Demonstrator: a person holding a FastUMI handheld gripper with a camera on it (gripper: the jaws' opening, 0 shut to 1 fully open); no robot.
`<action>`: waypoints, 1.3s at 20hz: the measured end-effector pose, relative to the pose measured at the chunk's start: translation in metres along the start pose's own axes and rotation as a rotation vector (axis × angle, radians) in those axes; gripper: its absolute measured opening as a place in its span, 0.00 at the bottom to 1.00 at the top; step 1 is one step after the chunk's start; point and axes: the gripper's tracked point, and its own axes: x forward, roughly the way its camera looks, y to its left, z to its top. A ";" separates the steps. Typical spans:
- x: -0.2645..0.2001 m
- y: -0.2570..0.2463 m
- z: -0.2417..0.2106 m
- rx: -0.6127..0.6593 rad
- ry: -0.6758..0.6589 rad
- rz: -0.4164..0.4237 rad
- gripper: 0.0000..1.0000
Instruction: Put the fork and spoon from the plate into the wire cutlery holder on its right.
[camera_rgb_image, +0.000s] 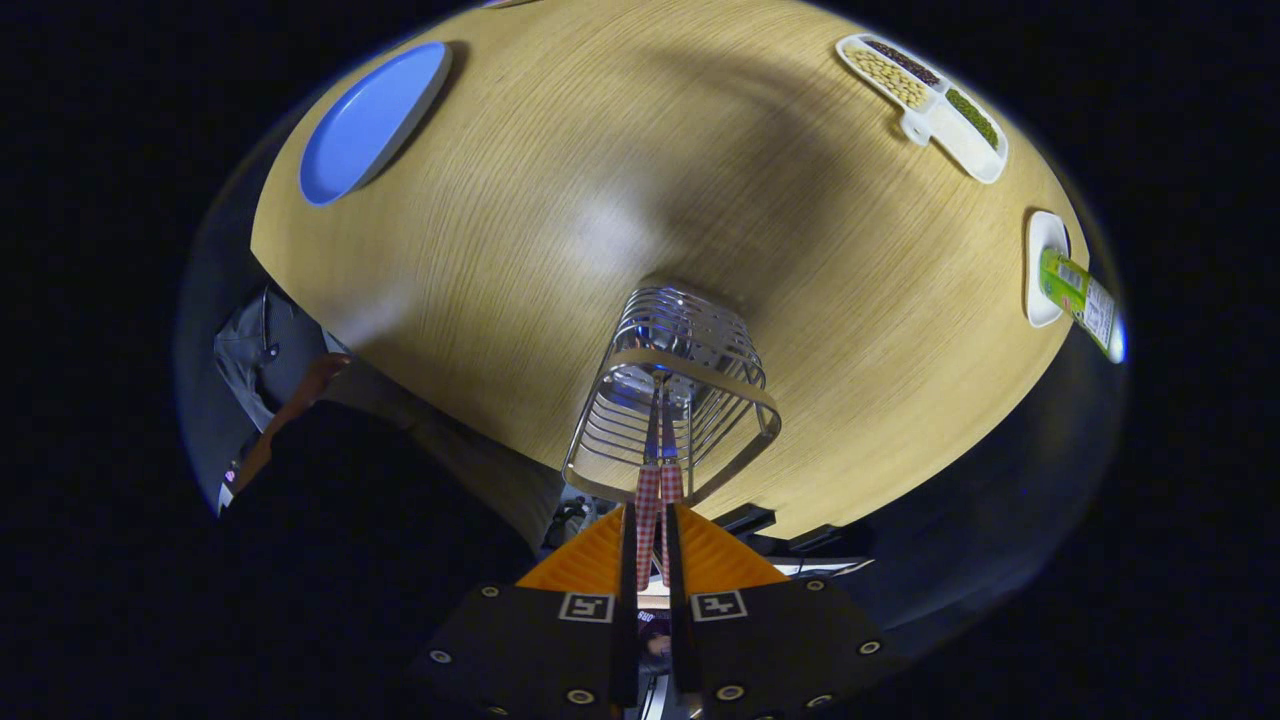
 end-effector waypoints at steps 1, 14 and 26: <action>-0.005 -0.001 0.000 0.005 -0.027 -0.003 0.13; -0.097 -0.010 0.030 0.250 -0.847 -0.089 0.40; -0.260 -0.024 -0.031 0.489 -1.720 -0.447 0.96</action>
